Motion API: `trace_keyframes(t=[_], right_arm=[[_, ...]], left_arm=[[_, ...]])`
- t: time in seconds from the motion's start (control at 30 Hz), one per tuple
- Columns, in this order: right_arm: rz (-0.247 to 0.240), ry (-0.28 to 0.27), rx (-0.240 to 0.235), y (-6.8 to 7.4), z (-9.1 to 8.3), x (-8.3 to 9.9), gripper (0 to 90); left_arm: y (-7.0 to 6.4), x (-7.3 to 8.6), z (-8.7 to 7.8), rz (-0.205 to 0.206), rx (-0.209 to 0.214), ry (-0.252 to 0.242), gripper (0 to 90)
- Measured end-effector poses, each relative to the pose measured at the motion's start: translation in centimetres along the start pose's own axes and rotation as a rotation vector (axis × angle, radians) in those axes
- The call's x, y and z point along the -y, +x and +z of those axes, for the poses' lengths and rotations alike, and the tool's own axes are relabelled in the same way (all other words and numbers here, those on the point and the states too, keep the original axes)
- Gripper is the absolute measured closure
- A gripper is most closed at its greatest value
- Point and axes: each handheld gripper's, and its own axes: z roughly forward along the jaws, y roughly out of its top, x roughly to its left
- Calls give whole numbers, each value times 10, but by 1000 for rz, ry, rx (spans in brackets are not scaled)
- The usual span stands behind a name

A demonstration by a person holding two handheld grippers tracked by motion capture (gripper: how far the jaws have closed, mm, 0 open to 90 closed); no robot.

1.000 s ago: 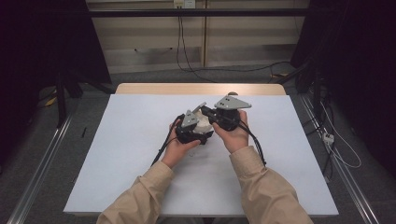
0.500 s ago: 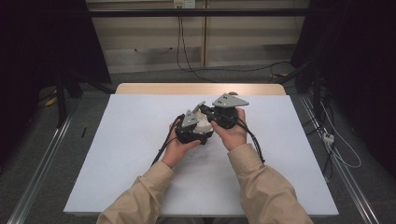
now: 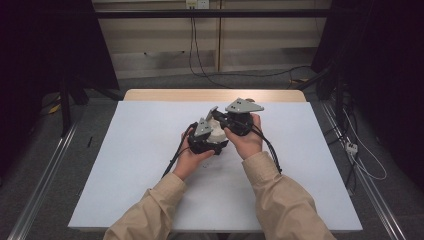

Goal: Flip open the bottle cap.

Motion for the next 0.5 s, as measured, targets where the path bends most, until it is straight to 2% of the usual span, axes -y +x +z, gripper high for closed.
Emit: trace_keyframes(t=[0.5], right_arm=[[-4, 6, -5, -1, 3, -4, 900]], left_arm=[[0, 0, 0, 5, -2, 4, 187]])
